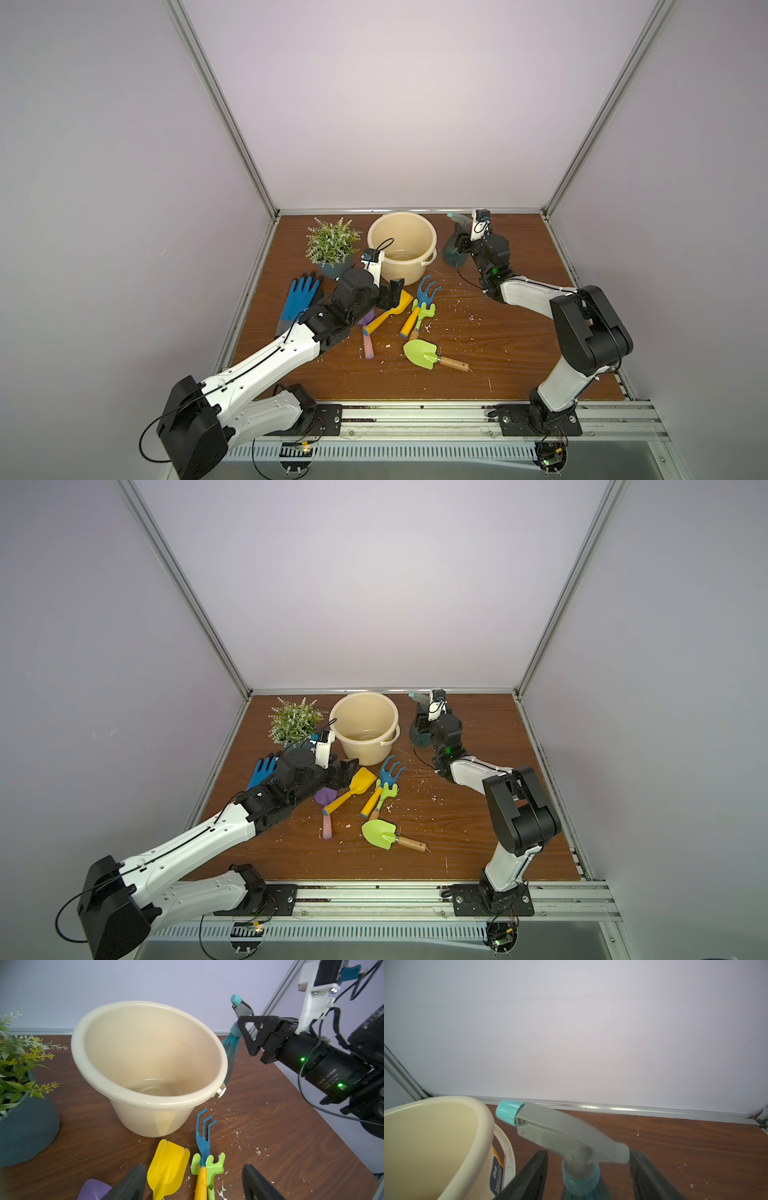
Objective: Organize the gardening tools
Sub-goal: Adjust the gardening tool at the center of the board, then pick up the gardening tool from the center of the board.
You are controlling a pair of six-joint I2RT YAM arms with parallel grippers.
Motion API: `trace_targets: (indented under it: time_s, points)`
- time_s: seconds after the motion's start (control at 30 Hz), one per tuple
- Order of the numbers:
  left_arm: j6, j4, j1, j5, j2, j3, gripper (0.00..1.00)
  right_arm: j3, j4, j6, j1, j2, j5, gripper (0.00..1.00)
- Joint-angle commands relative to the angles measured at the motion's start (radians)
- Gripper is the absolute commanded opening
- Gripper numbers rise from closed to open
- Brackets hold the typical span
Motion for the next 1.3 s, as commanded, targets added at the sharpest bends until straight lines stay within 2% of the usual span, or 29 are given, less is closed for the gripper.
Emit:
trace_targets:
  time_s: [0.0,0.2,0.4,0.67,0.97,1.27]
  points:
    - [0.03,0.016,0.008,-0.035,-0.001,0.013,0.79,-0.044,-0.057,0.006,0.006,-0.117,0.051,0.69]
    - [0.031,0.019,0.008,-0.038,0.018,0.021,0.76,-0.104,-0.282,0.109,0.007,-0.279,0.04,0.68]
    - [0.012,0.025,0.008,0.009,0.046,-0.001,0.71,-0.187,-0.502,0.226,0.019,-0.438,-0.125,0.62]
    - [-0.001,-0.007,-0.05,-0.01,0.057,-0.05,0.73,-0.252,-0.707,0.224,0.086,-0.594,-0.217,0.61]
    - [-0.071,0.034,-0.093,-0.008,0.069,-0.134,0.77,-0.275,-0.888,0.165,0.208,-0.632,-0.287,0.62]
    - [-0.097,0.039,-0.092,0.012,0.066,-0.193,0.71,-0.24,-1.065,0.17,0.327,-0.579,-0.348,0.56]
